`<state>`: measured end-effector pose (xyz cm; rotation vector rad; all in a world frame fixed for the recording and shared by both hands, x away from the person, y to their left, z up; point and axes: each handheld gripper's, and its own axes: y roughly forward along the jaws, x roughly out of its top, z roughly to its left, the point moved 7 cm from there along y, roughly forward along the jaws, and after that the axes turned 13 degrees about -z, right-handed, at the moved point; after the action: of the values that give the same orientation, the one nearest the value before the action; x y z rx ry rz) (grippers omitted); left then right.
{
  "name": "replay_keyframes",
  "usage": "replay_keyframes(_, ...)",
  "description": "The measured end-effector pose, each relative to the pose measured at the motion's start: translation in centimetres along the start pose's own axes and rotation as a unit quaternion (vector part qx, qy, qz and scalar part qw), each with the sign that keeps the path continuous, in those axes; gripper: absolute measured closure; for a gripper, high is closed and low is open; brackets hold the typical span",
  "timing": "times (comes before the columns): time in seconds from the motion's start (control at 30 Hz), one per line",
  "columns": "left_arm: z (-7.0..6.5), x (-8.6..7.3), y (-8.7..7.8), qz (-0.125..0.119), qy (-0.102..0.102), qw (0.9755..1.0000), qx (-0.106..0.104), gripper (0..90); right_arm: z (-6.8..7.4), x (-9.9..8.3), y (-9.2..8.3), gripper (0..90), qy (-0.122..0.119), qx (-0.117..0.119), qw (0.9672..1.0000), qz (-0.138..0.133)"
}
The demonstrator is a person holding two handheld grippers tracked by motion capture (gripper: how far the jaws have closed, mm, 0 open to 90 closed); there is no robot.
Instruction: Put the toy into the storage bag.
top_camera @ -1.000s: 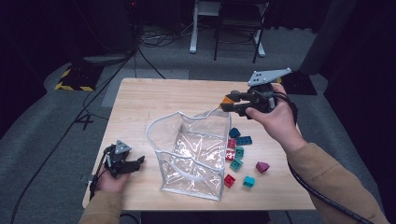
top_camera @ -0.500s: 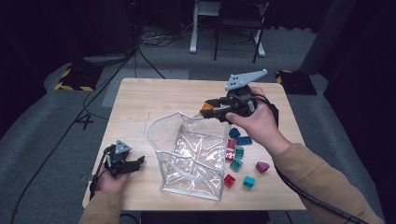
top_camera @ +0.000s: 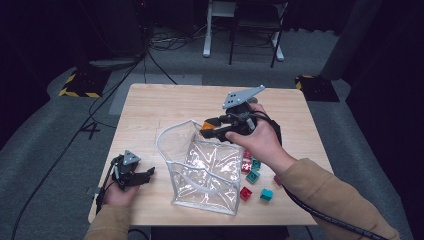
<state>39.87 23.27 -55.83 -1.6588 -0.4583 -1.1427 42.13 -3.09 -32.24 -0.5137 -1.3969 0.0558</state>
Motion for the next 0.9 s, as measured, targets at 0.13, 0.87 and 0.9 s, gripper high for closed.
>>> replay_keyframes(0.13, 0.0, 0.0, 0.0, 0.000, 0.000, 1.0000, 0.000, 28.2, 0.5, -0.9, 1.0, 59.3, 0.005, 0.009, 0.9998, 0.014)
replay_keyframes(0.87, 0.0, 0.0, 0.0, 0.000, 0.001, 1.0000, 0.000, 28.1, 2.3, -4.9, 3.1, 59.3, 0.010, 0.036, 0.9933, 0.109)
replay_keyframes(0.9, 0.0, 0.0, 0.0, 0.000, 0.000, 1.0000, 0.000, 28.2, 2.3, -5.1, 3.1, 59.3, 0.010, 0.035, 0.9928, 0.114)
